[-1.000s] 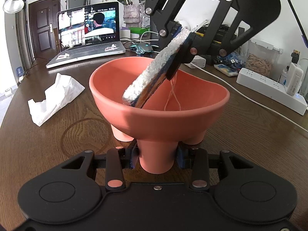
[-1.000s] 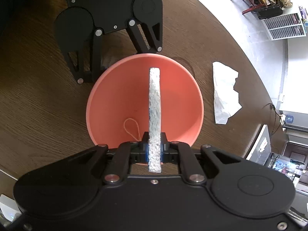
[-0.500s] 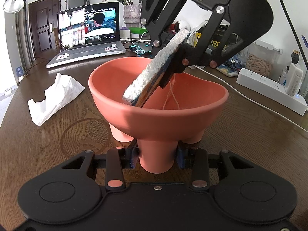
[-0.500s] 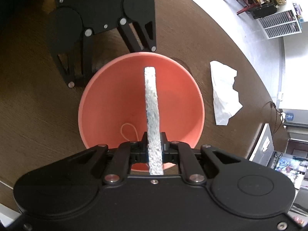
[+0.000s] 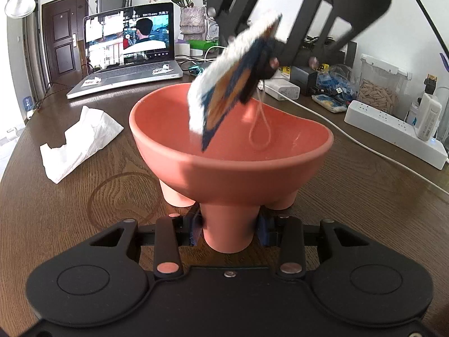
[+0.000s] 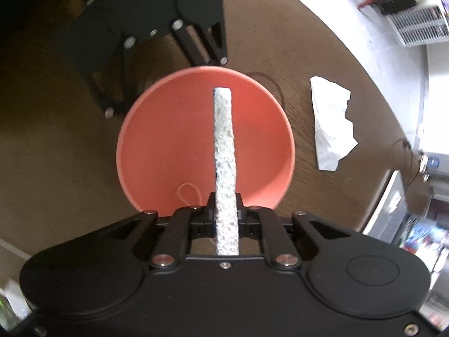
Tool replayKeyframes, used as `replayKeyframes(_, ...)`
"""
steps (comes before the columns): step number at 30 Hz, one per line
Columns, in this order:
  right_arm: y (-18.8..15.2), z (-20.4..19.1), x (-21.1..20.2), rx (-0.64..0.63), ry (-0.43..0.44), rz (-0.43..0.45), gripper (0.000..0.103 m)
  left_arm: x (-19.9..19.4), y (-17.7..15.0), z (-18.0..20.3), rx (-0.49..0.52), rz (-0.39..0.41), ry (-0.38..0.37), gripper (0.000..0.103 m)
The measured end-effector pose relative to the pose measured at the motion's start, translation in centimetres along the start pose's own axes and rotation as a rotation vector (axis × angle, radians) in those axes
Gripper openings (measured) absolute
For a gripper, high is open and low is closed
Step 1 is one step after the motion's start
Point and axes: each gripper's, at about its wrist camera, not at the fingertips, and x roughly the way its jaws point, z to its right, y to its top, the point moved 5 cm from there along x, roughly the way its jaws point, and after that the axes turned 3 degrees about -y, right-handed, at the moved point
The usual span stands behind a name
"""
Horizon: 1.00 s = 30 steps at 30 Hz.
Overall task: Clean bowl
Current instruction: 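Scrub the bowl's inner surface with the sponge in the right gripper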
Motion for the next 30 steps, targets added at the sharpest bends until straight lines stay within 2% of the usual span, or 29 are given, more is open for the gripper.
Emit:
replayKeyframes(5, -0.1, 0.0, -0.1, -0.046, -0.012, -0.023, 0.010, 0.0, 0.0, 0.1, 0.000, 0.000, 0.000, 0.038)
replayKeyframes(10, 0.3, -2.1, -0.7, -0.070, 0.040, -0.007, 0.010, 0.0, 0.0, 0.1, 0.000, 0.000, 0.000, 0.038)
replayKeyframes(16, 1.3, -3.1, -1.8, -0.035, 0.100, 0.034, 0.010, 0.0, 0.0, 0.1, -0.002, 0.001, -0.001, 0.038)
replayKeyframes(24, 2.2, -1.7, -1.6, 0.018, 0.079, 0.066, 0.010, 0.0, 0.0, 0.2, -0.003, 0.001, -0.001, 0.038)
replayKeyframes(30, 2.4, 1.3, -0.9, 0.082, 0.029, 0.081, 0.010, 0.0, 0.0, 0.2, -0.003, 0.002, -0.001, 0.038)
